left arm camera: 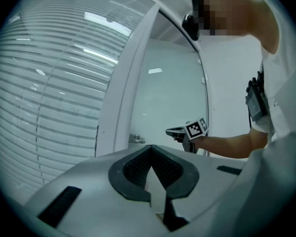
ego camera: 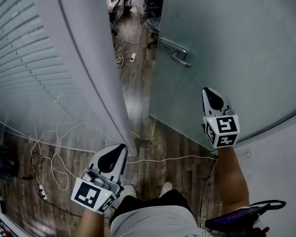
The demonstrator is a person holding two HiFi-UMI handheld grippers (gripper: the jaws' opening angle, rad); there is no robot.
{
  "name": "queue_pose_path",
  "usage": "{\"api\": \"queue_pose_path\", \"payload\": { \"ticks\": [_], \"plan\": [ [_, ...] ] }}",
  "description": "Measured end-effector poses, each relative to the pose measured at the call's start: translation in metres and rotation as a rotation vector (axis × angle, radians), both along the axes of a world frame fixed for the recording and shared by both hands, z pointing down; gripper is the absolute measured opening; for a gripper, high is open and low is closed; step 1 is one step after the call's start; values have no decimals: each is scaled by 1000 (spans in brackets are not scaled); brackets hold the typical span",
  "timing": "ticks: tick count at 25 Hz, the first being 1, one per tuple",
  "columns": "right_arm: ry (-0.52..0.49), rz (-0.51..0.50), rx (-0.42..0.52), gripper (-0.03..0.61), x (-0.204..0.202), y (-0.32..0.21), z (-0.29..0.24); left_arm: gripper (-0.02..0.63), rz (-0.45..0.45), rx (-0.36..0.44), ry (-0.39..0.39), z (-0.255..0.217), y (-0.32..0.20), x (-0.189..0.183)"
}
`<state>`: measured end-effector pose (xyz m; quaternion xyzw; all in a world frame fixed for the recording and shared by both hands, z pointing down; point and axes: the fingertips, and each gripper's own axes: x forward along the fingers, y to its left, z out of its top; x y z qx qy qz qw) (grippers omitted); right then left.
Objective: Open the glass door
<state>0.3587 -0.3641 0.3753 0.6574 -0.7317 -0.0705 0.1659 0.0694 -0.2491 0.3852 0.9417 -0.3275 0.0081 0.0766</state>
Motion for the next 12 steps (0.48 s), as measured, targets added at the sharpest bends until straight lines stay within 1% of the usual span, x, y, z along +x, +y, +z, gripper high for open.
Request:
{"api": "queue_pose_path", "payload": {
  "ticks": [3,8,12],
  "plan": [
    [-8,24,37,3,-28,44,-20,-2,57,11,10,-6,11,-13],
    [-14,115,86,3,-68,124,-26,-2,203,38,24,3,36,-34],
    [-41,143,103,3,-97,166,-49,-2,262,36,27,-9,44,-44]
  ]
}}
